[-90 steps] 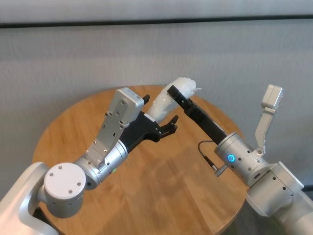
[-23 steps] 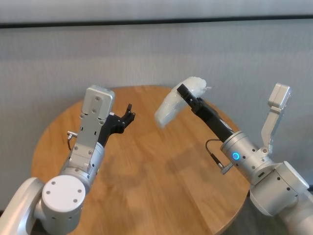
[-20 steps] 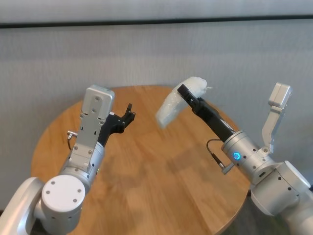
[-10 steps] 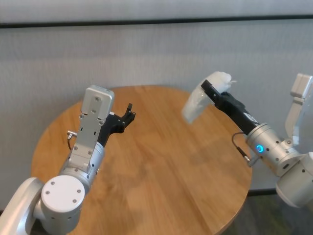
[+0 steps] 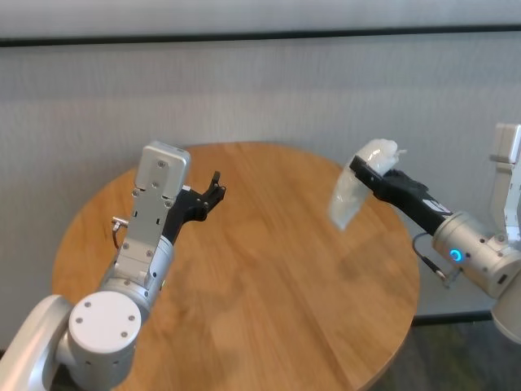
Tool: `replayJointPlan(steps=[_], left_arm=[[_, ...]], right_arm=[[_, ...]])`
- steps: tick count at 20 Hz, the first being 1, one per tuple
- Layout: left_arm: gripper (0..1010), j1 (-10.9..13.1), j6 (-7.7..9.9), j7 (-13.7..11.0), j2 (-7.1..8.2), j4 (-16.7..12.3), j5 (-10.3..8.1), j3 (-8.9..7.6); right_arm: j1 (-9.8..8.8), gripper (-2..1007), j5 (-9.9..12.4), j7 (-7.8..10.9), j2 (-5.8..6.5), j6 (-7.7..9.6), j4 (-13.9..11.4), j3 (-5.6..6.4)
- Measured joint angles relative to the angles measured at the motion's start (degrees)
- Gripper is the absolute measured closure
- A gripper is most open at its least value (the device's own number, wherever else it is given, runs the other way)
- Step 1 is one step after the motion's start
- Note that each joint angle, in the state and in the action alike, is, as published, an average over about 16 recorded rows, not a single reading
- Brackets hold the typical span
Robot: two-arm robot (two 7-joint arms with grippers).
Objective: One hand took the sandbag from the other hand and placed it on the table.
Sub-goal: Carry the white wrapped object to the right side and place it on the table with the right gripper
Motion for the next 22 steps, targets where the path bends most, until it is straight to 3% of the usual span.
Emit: replayJointPlan(steps=[7,12,18,22], left_arm=[[8,-0.01,-0.04,0.0,0.03,0.0,-0.03,0.02],[8,-0.02,-0.07,0.0,0.05,0.01,-0.05,0.03],[8,-0.02,-0.09,0.01,0.06,0.01,-0.07,0.03],[8,-0.02,-0.1,0.01,0.07,0.01,-0.07,0.03]], right_arm=[[-0.23,378,-3.16,-2.62,2.88,4.33,-0.89,-0.12],[0.31,378,-5.36,-3.47,4.38,6.98,-0.49,-0.48],[2.48,378,-8.82,-2.89,5.78,10.01,1.9,-2.19],[4.92,378,-11.35,-1.59,5.99,11.39,4.93,-3.84]])
